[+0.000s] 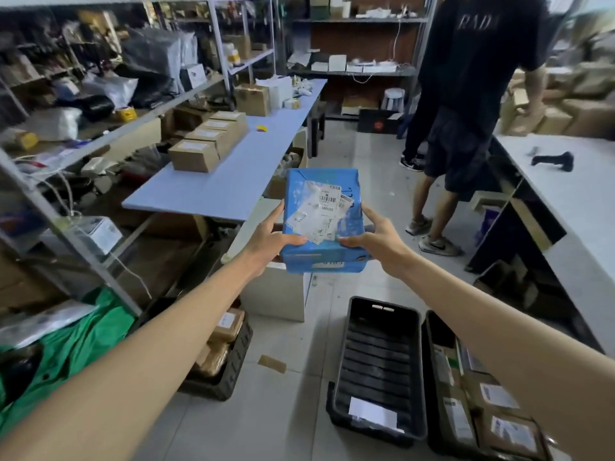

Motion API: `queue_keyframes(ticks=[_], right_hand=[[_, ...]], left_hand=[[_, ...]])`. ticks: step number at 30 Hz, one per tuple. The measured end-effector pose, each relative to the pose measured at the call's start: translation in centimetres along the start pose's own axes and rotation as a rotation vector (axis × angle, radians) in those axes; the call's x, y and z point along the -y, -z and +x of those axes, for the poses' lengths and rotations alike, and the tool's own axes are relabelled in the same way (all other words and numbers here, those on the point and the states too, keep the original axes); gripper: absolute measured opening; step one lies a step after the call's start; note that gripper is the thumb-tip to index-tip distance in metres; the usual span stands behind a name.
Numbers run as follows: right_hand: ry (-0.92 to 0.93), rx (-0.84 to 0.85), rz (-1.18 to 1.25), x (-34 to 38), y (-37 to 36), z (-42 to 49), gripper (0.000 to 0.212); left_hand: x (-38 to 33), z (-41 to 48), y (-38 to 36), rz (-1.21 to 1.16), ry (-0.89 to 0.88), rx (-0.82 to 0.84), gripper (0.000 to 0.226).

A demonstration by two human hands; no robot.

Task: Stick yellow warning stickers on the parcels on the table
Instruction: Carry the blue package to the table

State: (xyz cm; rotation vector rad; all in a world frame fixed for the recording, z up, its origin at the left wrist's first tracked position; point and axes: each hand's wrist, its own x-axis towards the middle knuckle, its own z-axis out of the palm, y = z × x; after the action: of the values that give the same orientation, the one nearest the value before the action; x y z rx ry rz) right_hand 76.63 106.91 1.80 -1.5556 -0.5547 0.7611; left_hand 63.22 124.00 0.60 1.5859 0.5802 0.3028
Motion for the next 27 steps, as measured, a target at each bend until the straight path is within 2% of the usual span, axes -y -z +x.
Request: queue_keyframes(ticks=[3,7,19,27], right_hand=[[-0.028,-0.038,-0.015,0.9,1.0,3.9,0.077],[-0.001,-0.085,-0.062,1.4,2.2,9.7,0.062],[0.025,-0.266,-0.101,4.6,5.0,28.2,0.06],[-0.018,-0.337,-0.089,4.8,10.1,40.7,0.055]], left_hand=[[-0.4,5.3,0.4,-0.014,0.023,0.04,0.092],[-0.9,12.6,0.6,0.002,0.015,0.081,0.092],[-4.4,34.8,2.8,0.022,-0.028,0.246,0.089],[-5.4,48.7,0.9,0.019,-0.006,0.296,0.087]])
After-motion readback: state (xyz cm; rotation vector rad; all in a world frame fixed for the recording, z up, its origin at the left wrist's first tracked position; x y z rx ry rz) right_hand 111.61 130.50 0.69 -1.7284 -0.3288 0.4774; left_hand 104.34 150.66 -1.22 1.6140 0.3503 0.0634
